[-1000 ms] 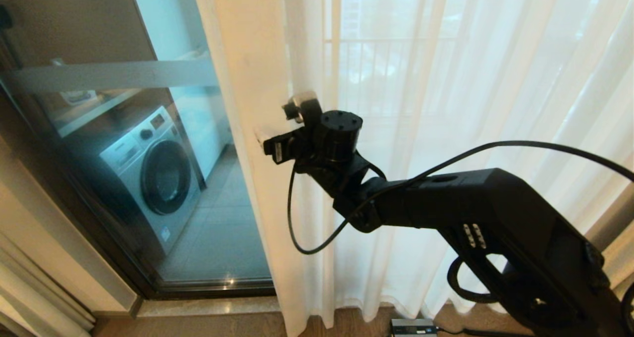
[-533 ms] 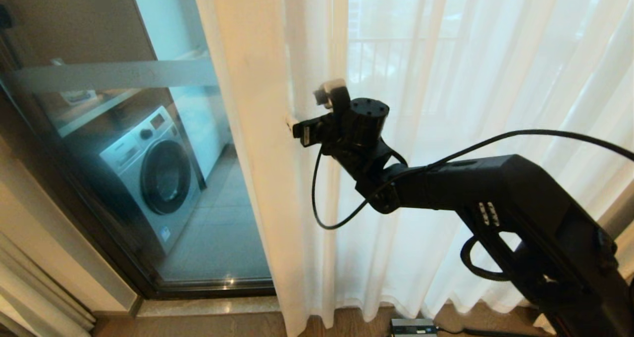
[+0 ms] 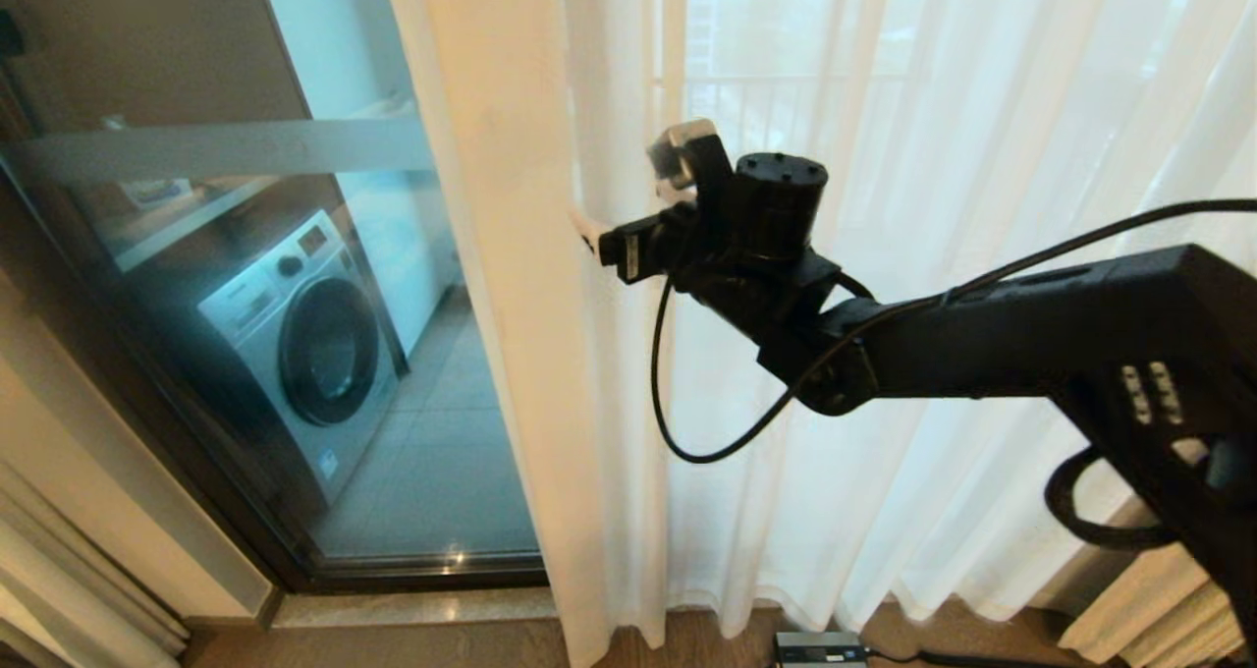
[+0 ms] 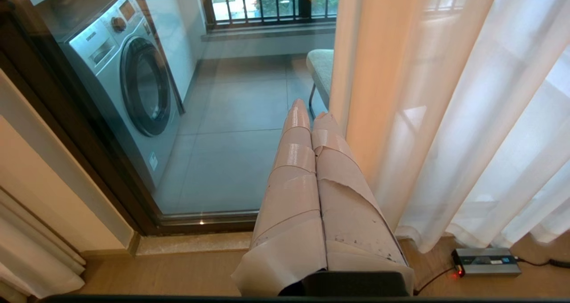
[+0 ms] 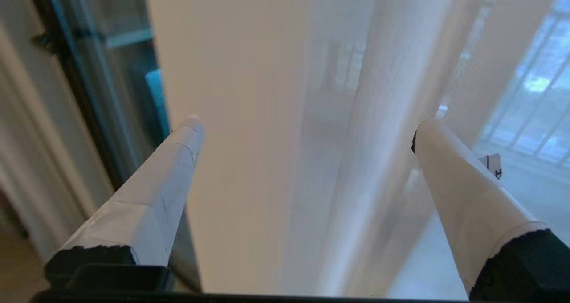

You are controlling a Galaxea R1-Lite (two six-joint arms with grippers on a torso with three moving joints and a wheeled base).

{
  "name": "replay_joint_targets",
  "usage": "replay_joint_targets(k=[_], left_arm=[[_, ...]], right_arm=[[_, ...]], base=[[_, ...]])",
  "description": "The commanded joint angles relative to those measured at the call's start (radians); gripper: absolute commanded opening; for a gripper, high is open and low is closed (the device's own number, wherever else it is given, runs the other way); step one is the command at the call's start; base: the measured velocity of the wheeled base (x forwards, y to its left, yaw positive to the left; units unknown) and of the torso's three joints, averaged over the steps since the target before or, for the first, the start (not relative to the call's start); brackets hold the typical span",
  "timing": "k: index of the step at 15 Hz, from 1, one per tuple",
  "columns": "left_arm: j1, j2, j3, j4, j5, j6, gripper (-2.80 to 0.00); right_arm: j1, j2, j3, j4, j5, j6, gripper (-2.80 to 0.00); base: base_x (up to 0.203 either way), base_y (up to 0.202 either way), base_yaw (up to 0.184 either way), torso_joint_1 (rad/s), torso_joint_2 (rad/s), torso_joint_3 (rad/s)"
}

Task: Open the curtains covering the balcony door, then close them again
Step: Pull the inner curtains open on both sides

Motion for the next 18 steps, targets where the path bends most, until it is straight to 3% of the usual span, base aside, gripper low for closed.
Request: replay_joint_targets(k=[1, 4, 12, 18], left_arm=[[0.000, 0.000, 0.000, 0.000, 0.000, 0.001, -2.80], [0.000, 0.000, 0.000, 0.000, 0.000, 0.001, -2.80], [0.000, 0.000, 0.000, 0.000, 0.000, 0.001, -2.80], [0.000, 0.000, 0.000, 0.000, 0.000, 0.001, -2.80]], right_arm=[[-0.004, -0.128, 0.131, -0.007, 0.026, -0.001, 0.00], [-0.037, -0.120, 0.111, -0.010, 0.039, -0.004, 0.00], [-0.080, 0.196, -0.281, -0.018, 0.030, -0.068, 0.00], [-0.080, 0.256, -0.292, -0.063, 0.030, -0.106, 0.00]], base=[[0.000, 0.000, 0.000, 0.000, 0.00, 0.000], [0.000, 0.000, 0.000, 0.000, 0.00, 0.000], [0.000, 0.000, 0.000, 0.000, 0.00, 0.000], [0.000, 0.000, 0.000, 0.000, 0.00, 0.000]])
